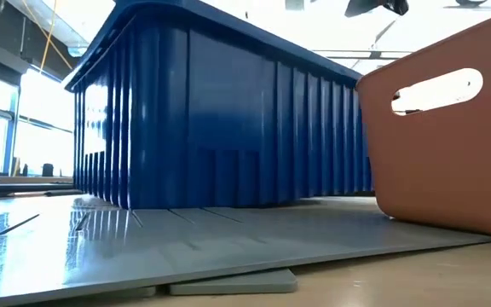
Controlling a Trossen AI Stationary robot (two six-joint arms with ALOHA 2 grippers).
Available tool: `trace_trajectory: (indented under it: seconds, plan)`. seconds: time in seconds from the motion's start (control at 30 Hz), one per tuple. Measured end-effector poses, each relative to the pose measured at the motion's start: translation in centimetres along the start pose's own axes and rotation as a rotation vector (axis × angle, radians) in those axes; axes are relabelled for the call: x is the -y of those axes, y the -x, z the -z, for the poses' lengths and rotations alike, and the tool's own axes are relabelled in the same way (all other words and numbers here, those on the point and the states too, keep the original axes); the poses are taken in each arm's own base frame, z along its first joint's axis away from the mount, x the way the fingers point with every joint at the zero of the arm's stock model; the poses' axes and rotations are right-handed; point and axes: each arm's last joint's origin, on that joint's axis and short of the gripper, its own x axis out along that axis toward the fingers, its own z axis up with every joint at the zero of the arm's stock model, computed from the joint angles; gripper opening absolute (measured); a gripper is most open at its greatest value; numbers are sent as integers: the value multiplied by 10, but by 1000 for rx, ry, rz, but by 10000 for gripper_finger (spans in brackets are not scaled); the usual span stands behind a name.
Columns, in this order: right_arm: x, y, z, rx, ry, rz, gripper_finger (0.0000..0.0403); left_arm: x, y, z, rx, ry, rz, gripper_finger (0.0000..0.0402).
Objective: Sort blocks
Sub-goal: Put the purple block into the orange bin
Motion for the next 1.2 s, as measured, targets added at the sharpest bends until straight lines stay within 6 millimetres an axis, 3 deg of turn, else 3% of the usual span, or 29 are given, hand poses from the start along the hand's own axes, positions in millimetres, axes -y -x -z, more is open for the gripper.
trace_trajectory:
  seconds: [0.3,0.53,0.97,1.2]
  plan:
    - [10,-14,-8,6,65,91,19,8,-33,-1,-84,21,76,202]
    - [16,-30,-13,-28,63,129,19,23,-37,-14,-50,-35,100,202]
    - [16,-36,-14,-71,117,44,19,30,-72,-20,-63,-87,149,202]
    - [15,-35,-13,-91,114,-24,19,27,-76,-22,-80,-125,67,202]
